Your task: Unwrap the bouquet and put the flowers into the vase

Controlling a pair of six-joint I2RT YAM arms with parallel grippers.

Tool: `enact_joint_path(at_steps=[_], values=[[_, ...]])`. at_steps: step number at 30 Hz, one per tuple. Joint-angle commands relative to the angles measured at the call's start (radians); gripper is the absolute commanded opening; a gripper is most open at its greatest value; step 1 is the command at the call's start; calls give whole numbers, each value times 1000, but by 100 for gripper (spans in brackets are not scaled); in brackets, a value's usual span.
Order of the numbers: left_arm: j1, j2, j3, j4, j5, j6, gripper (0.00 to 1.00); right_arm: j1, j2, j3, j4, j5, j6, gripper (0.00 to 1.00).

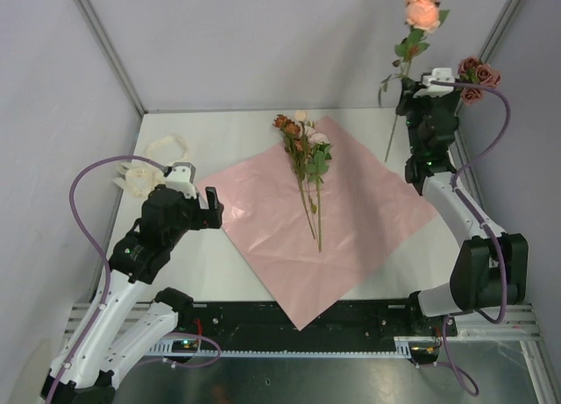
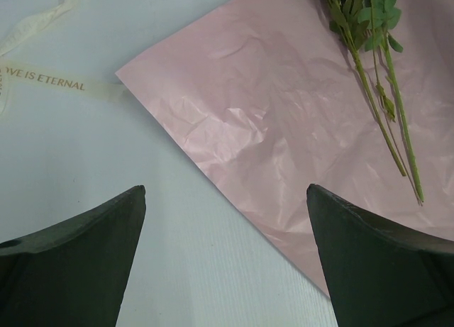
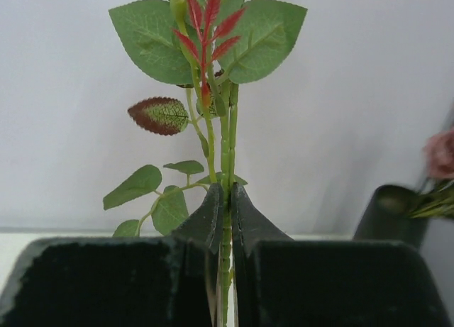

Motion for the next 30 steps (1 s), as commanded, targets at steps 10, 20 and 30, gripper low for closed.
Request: enact_joint_path(at_steps=[10,20,30], values=[[4,15,-6,15,-5,21,100,-326,206,154,580,-368,-120,0],[5,35,-8,15,-30,24,100,-417,474,515,575,-450,-119,0],[4,47,-10,14,-45,26,100,-415,703,870,432,-435,-101,0]])
